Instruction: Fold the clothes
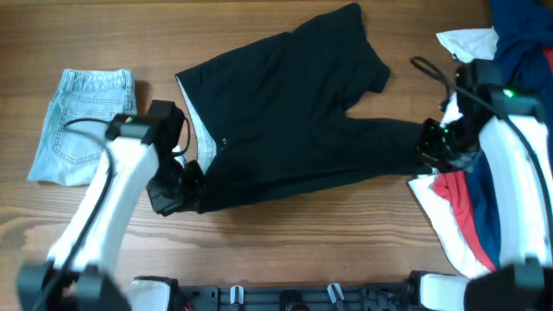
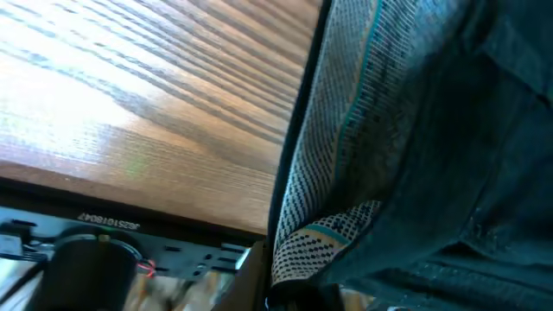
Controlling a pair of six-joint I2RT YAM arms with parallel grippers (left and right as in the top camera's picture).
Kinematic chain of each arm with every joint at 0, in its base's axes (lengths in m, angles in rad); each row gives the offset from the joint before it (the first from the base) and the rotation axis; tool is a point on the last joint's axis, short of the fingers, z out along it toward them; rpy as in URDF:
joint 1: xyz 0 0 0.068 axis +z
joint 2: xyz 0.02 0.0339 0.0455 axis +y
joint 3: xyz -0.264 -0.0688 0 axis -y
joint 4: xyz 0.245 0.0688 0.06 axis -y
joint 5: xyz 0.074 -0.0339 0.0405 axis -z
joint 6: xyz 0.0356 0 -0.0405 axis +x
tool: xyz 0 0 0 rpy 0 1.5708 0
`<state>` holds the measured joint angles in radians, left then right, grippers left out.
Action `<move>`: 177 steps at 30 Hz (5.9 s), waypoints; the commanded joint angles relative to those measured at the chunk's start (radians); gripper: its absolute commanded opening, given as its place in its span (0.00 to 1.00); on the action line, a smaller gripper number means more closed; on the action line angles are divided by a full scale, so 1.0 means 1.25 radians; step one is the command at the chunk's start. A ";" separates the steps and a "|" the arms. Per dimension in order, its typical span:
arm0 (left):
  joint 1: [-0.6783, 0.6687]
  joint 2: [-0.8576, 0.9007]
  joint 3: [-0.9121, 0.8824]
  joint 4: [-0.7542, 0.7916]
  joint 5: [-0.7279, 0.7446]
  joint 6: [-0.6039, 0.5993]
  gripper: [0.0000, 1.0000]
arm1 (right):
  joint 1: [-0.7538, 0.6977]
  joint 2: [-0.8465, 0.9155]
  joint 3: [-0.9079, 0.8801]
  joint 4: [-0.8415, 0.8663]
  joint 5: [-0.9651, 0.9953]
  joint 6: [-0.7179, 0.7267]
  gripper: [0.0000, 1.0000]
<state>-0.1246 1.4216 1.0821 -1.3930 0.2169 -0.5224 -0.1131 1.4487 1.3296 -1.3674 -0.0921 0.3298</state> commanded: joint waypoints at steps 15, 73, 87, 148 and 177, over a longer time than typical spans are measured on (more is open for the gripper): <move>0.043 -0.051 -0.015 0.361 -0.249 -0.330 0.04 | 0.020 0.054 0.001 0.531 -0.021 -0.190 0.07; -0.014 0.250 -0.015 0.550 -0.091 -0.193 1.00 | 0.073 0.530 -0.002 0.827 -0.213 -0.244 0.50; 0.056 0.261 -0.014 0.384 -0.157 -0.191 1.00 | 0.076 0.474 -0.002 0.406 0.086 -0.087 0.04; 0.012 0.388 -0.007 0.696 -0.070 -0.007 0.61 | 0.094 0.423 0.004 0.698 0.054 -0.242 0.66; 0.012 0.388 -0.007 0.696 -0.070 -0.007 0.61 | 0.048 0.350 0.007 0.706 0.040 -0.095 0.04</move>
<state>-0.1066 1.8542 1.0885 -0.5163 0.1223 -0.5282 -0.0105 1.9976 1.3319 -0.4892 -0.0494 0.1425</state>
